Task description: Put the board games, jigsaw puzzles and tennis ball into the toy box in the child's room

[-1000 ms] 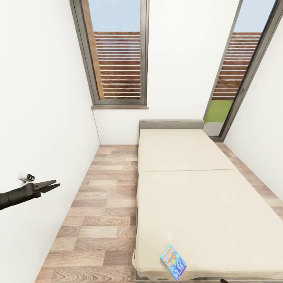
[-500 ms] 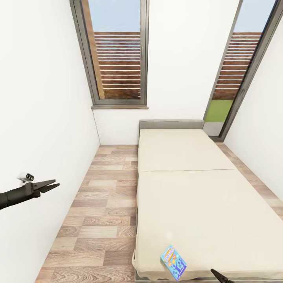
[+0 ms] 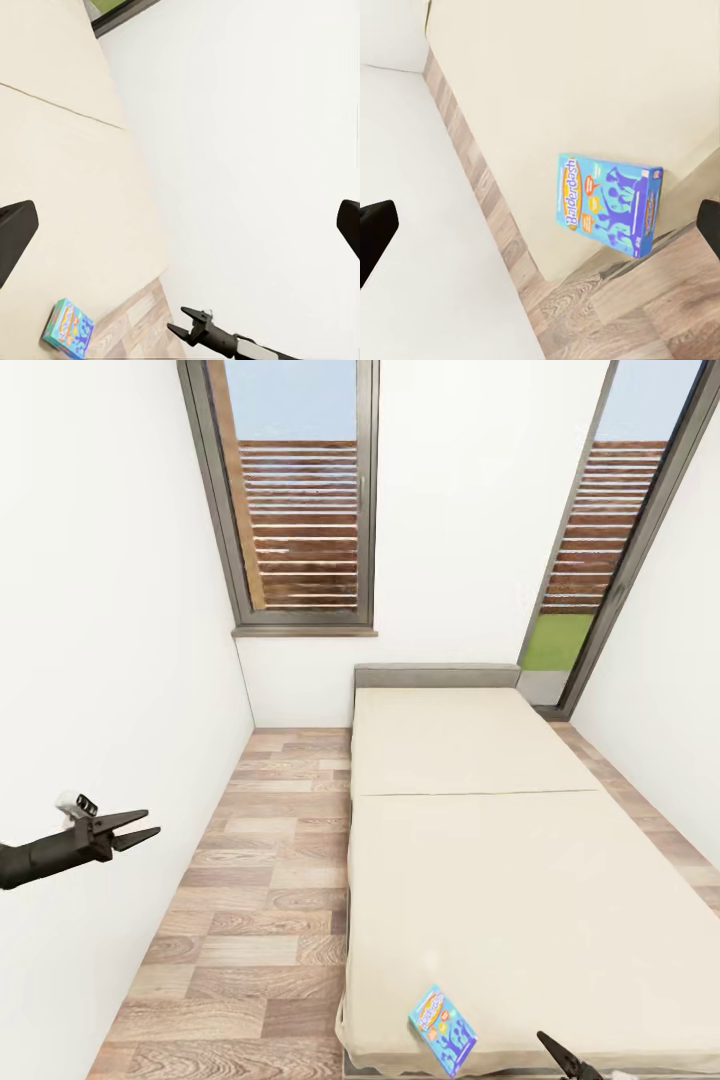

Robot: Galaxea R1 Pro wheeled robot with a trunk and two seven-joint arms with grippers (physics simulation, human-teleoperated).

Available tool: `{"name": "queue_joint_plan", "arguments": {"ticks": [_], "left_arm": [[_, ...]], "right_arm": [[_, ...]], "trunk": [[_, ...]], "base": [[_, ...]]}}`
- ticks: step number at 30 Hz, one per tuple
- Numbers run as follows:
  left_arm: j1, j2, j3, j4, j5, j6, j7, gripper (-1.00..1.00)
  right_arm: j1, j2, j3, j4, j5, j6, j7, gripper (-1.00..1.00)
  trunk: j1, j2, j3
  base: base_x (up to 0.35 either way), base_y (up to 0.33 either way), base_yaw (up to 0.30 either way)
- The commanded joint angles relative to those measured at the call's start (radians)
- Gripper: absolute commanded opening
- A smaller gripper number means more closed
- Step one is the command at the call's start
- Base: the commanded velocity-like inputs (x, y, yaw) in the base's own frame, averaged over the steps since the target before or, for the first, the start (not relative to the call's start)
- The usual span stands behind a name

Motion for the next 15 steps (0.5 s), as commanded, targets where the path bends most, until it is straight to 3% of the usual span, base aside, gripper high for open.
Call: {"name": "queue_joint_plan", "arguments": {"ticks": [1, 7, 15], "left_arm": [[-0.001, -0.004, -0.001, -0.002, 0.000, 0.014, -0.004, 1.00], [-0.001, -0.024, -0.004, -0.025, -0.001, 0.027, -0.004, 1.00], [-0.001, -0.028, -0.017, -0.030, -0.001, 0.029, -0.004, 1.00]], "right_arm": [[-0.001, 0.005, -0.002, 0.000, -0.011, 0.008, 0.002, 1.00], [-0.001, 0.037, 0.001, -0.001, -0.017, 0.005, 0.003, 1.00], [-0.001, 0.045, 0.000, 0.000, -0.024, 0.004, 0.000, 1.00]], "trunk": [[0.004, -0.009, -0.005], [0.027, -0.051, -0.024], [0.058, -0.107, -0.049]], "base": [[0.000, 0.000, 0.000], [0.000, 0.000, 0.000], [0.000, 0.000, 0.000]]}}
